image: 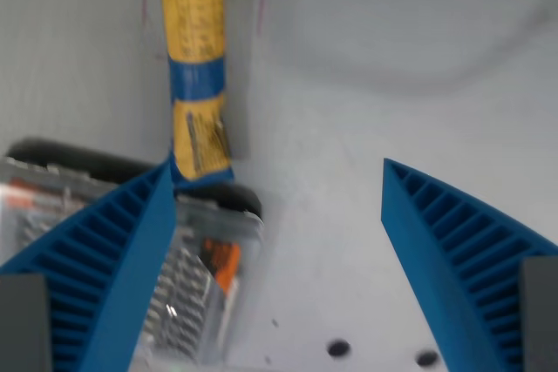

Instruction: Move above the blue bag

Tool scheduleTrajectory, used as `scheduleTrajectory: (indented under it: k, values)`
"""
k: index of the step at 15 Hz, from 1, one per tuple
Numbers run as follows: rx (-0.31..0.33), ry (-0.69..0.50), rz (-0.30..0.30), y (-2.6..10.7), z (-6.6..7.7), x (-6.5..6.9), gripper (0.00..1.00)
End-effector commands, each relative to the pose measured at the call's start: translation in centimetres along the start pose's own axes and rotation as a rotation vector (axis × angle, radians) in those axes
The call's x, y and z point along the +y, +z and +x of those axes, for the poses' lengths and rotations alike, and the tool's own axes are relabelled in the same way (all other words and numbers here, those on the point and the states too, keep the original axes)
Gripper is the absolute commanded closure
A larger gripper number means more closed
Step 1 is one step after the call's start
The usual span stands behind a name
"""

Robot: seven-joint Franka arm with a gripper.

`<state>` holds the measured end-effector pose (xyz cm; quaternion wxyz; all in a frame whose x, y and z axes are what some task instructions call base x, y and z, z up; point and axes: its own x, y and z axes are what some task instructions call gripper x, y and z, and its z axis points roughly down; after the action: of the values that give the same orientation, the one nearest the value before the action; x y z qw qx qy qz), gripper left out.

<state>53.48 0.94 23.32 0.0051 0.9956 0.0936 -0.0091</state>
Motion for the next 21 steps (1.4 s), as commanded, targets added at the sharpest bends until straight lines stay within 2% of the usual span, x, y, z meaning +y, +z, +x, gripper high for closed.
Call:
scheduleTrajectory:
  k: [1,13,17,21]
  values:
    - [0.048,0.074,-0.060,1.2,0.6,-0.8,0.00]
    - [0.003,0.099,-0.093,7.2,3.2,-3.4,0.00]
    - [-0.003,0.097,-0.100,8.3,3.8,-4.0,0.00]
    - [0.000,0.091,-0.101,8.9,4.0,-4.3,0.00]
